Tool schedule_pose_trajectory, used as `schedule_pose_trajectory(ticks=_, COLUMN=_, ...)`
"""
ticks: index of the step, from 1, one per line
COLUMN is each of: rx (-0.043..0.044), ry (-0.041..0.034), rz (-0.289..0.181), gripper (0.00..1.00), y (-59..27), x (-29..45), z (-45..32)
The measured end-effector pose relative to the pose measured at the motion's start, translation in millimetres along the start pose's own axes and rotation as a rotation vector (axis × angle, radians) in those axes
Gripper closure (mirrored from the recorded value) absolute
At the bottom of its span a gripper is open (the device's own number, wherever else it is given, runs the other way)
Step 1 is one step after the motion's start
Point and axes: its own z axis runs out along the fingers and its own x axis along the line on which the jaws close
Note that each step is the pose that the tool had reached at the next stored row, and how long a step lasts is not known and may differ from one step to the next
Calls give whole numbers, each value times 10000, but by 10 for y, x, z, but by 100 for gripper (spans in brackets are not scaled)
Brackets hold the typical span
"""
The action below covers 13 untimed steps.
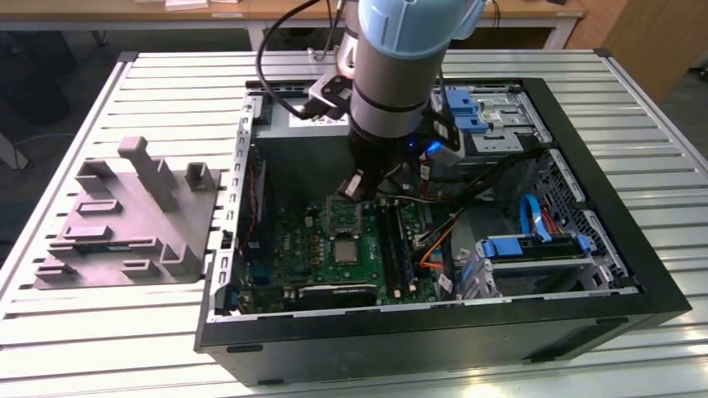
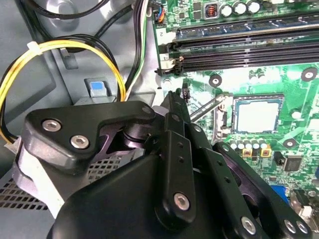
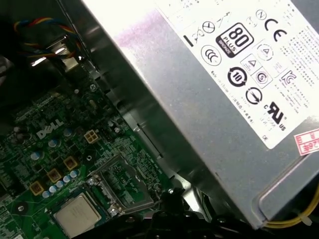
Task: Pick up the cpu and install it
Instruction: 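Close the cpu cover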
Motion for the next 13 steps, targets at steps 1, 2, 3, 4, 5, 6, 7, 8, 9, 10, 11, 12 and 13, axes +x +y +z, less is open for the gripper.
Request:
schedule_pose_trajectory(ticks=1, rx=27, ry=35, rz=0, gripper=89, y=3, x=-1, z=-7)
schedule_pose_trajectory(ticks=2, rx=52, ry=67, rz=0, gripper=89, y=6, x=-2, z=-16)
schedule_pose_trajectory(ticks=3, rx=76, ry=98, rz=0, gripper=89, y=10, x=-3, z=-26)
schedule_pose_trajectory(ticks=4, rx=94, ry=121, rz=-1, gripper=89, y=13, x=-5, z=-36)
schedule_pose_trajectory(ticks=5, rx=109, ry=141, rz=-2, gripper=89, y=16, x=-7, z=-45)
schedule_pose_trajectory(ticks=6, rx=125, ry=160, rz=-2, gripper=89, y=19, x=-10, z=-53)
schedule_pose_trajectory(ticks=7, rx=140, ry=180, rz=-4, gripper=89, y=23, x=-13, z=-61)
schedule_pose_trajectory(ticks=8, rx=157, ry=202, rz=-9, gripper=89, y=28, x=-16, z=-68)
schedule_pose_trajectory(ticks=9, rx=172, ry=223, rz=-15, gripper=89, y=31, x=-18, z=-76)
schedule_pose_trajectory(ticks=10, rx=184, ry=242, rz=-22, gripper=89, y=34, x=-20, z=-86)
schedule_pose_trajectory(ticks=11, rx=192, ry=255, rz=-28, gripper=89, y=38, x=-20, z=-97)
schedule_pose_trajectory(ticks=12, rx=198, ry=263, rz=-31, gripper=89, y=41, x=-21, z=-107)
schedule_pose_trajectory(ticks=13, rx=204, ry=269, rz=-36, gripper=89, y=45, x=-21, z=-115)
